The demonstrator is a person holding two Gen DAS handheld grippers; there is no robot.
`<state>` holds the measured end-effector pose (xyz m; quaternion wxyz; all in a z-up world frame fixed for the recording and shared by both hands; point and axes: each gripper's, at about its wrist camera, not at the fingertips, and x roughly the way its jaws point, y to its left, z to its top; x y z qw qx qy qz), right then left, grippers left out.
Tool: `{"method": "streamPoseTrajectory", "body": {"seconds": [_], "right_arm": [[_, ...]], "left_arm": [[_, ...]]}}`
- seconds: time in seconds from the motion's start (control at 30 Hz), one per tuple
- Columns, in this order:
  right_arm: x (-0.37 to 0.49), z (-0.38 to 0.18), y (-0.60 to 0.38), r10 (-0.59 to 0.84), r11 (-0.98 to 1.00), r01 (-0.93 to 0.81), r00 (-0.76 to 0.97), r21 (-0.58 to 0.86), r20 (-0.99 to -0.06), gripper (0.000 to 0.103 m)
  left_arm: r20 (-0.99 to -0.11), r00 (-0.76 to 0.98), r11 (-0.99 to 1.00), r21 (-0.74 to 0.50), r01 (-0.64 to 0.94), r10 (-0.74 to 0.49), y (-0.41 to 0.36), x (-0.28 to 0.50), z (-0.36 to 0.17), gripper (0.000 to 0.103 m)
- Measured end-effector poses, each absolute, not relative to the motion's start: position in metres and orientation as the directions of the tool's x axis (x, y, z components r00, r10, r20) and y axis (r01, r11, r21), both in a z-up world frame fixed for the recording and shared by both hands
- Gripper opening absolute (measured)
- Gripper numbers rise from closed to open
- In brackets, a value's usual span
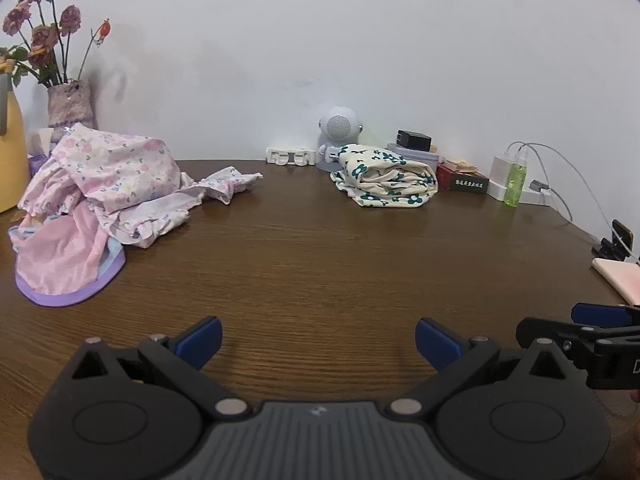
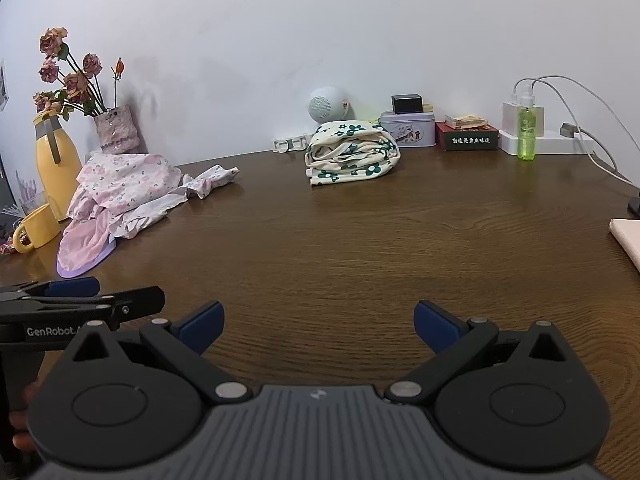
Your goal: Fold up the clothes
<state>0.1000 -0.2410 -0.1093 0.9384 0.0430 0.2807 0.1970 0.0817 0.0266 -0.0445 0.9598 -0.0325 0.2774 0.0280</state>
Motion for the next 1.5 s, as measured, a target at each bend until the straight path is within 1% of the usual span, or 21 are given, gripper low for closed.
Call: {"method": "streamPoseTrajectory", "body": {"seconds": [0.6, 1.5], "right_arm": [[0.088, -0.104, -0.236, 0.416, 0.908, -0.373, 0.758, 0.189, -0.502, 0.103], [0.088, -0.105, -0.236, 0.421, 0.906, -0.377, 0.755, 0.192, -0.503, 0.103]], "left_arm": [[-0.546, 0.837, 0.993, -0.07, -0.09, 0.038, 0.026, 0.061, -0.042, 0.103], [-0.56, 0.828, 0.995, -0.066, -0.074, 0.024, 0.025, 0.061, -0.044, 0.103]]}}
